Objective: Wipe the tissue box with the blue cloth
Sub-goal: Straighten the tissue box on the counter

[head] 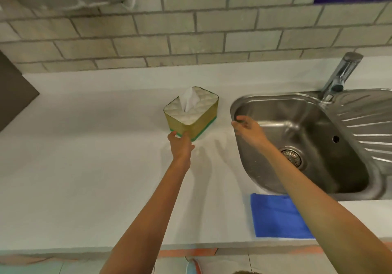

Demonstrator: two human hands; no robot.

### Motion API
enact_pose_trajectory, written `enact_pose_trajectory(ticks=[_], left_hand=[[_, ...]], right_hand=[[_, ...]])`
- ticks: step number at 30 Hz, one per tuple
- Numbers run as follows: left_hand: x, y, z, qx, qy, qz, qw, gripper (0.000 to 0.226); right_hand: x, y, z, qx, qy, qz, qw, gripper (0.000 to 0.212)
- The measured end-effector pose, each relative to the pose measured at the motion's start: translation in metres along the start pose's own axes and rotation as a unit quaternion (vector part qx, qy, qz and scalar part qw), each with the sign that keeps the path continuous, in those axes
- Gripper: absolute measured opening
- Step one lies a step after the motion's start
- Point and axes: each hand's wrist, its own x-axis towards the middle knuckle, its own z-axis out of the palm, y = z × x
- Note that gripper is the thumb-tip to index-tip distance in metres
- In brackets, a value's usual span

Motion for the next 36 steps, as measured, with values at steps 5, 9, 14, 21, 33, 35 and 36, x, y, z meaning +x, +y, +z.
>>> enact_pose_trajectory(ticks=[5, 9, 14, 21, 33, 35, 36], left_hand=[[0.035, 0.017, -0.003, 0.012, -0.029, -0.020, 0.999, 0.047], [0.059, 0.029, -0.007, 0.025, -0.047, -0.028, 0.998, 0.043], [0.085, 0.040, -0.011, 0.055, -0.055, -0.010, 0.997, 0.043], [0.117, 0.055, -0.003, 0.089, -0.027, 0.025, 0.995, 0.043], [0.175, 0.069, 0.026, 0.082, -0.074, 0.079, 0.991, 0.042], [0.184, 0.072, 0.032, 0.080, -0.082, 0.085, 0.990, 0.041], [0.189, 0.073, 0.035, 0.081, -0.081, 0.087, 0.990, 0.042]], right_hand=[[0.034, -0.019, 0.027, 0.049, -0.004, 0.031, 0.998, 0.058], [0.054, -0.026, 0.044, 0.082, -0.002, 0.050, 0.995, 0.064], [0.072, -0.030, 0.057, 0.096, 0.011, 0.056, 0.994, 0.070], [0.093, -0.033, 0.061, 0.073, 0.020, 0.039, 0.996, 0.074], [0.147, -0.034, 0.070, 0.055, 0.077, -0.006, 0.995, 0.063], [0.157, -0.034, 0.070, 0.058, 0.080, -0.006, 0.995, 0.064], [0.162, -0.035, 0.070, 0.059, 0.081, -0.005, 0.995, 0.065]])
